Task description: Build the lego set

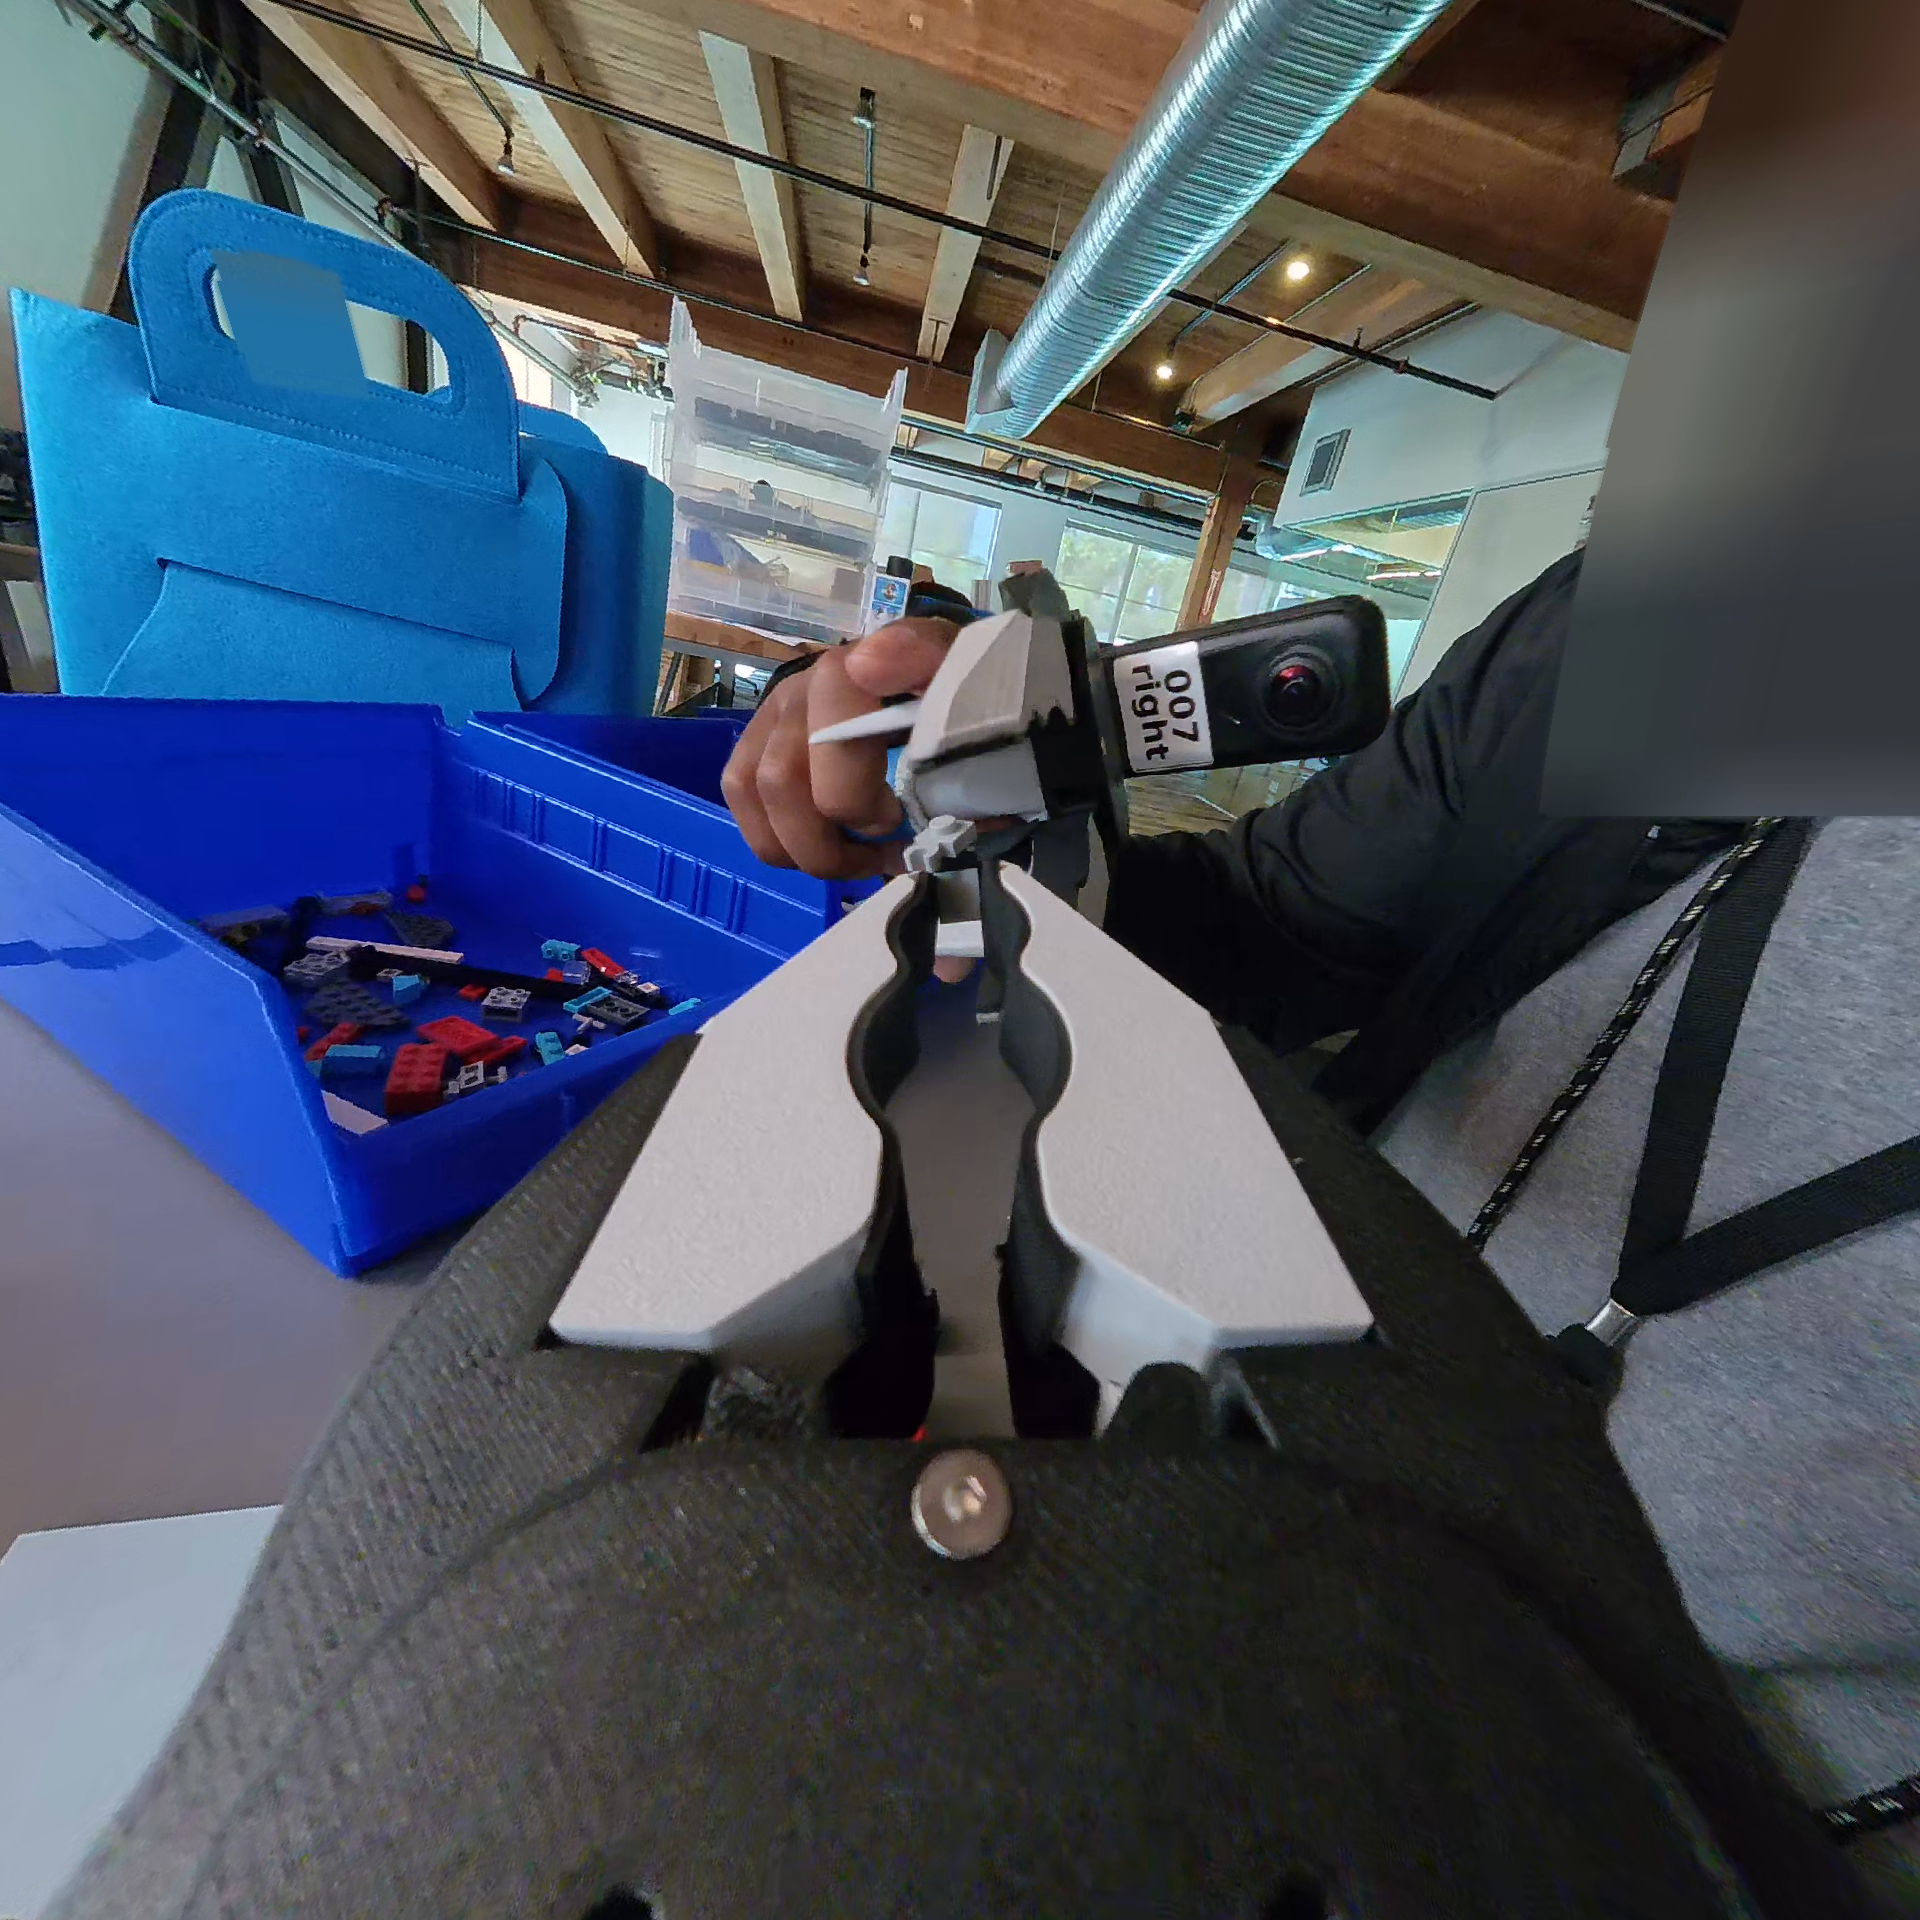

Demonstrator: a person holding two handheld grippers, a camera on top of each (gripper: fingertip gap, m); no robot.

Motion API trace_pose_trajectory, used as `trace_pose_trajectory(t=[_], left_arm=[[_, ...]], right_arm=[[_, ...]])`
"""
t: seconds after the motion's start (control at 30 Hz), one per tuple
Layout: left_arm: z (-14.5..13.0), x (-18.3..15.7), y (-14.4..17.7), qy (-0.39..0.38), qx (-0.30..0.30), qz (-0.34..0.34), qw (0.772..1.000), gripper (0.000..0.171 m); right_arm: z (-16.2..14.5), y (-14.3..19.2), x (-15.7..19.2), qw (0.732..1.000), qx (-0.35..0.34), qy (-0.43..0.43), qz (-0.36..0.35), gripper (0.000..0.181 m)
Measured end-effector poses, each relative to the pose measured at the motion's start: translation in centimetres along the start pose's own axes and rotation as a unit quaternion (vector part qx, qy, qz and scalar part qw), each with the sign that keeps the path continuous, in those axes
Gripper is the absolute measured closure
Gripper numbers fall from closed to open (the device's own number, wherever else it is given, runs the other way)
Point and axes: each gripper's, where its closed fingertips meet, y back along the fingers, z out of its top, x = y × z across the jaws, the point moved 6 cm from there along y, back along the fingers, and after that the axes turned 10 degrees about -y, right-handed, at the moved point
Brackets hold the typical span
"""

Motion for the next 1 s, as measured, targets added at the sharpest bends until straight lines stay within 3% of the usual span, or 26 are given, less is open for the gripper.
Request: trace_pose_trajectory(t=[0.37,0.7,1.0], left_arm=[[-0.07,0.14,0.03,0.018,-0.007,-0.003,1.0,0.164],[0.12,0.32,0.09,0.098,-0.069,-0.038,0.992,0.164],[-0.11,0.41,0.0,0.189,-0.12,-0.09,0.97,0.164]], right_arm=[[-0.1,-0.34,-0.12,1.0,-0.005,-0.004,-0.026,0.159],[0.11,-0.53,-0.48,0.996,-0.047,-0.048,-0.063,0.16],[0.07,-0.62,-0.7,0.988,-0.084,-0.12,-0.058,0.16]])
